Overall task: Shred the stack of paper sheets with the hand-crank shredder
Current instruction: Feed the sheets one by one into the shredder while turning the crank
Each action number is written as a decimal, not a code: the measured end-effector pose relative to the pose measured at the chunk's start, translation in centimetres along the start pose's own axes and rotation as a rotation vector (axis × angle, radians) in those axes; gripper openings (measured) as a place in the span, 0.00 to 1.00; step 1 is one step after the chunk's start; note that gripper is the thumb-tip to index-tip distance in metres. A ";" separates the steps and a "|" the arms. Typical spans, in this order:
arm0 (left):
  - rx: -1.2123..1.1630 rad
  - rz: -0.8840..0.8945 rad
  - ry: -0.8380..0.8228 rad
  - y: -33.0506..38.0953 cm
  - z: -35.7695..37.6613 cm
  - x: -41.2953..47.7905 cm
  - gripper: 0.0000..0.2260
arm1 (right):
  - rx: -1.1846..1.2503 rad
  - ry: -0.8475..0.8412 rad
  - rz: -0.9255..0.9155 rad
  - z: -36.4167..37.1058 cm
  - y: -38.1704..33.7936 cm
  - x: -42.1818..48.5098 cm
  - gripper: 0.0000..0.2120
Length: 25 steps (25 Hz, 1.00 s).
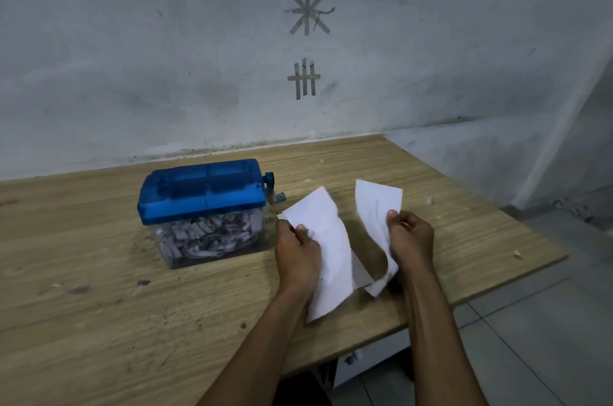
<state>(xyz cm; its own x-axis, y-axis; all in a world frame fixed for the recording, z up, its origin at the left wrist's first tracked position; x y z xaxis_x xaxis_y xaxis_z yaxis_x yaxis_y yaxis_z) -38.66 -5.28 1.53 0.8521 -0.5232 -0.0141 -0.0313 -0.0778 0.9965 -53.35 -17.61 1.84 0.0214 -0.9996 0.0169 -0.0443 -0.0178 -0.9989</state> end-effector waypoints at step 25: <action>0.407 0.333 -0.451 1.6 -1.3 0.8 0.10 | 0.131 -0.430 -0.219 1.5 -4.6 -1.8 0.15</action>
<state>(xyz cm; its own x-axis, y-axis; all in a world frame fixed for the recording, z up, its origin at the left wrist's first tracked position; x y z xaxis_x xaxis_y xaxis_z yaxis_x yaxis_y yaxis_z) -37.38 -4.67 3.21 0.4654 -0.8694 0.1660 -0.5219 -0.1182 0.8448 -51.67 -15.69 6.29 0.4275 -0.8732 0.2341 0.1327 -0.1955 -0.9717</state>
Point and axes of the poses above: each hand's wrist, its own x-axis towards the middle knuckle, its own z-axis out of the palm, y = z × x, the point moved 3 cm from there along x, towards the middle knuckle, and after that the axes turned 3 degrees about -x, right-handed, at the moved point
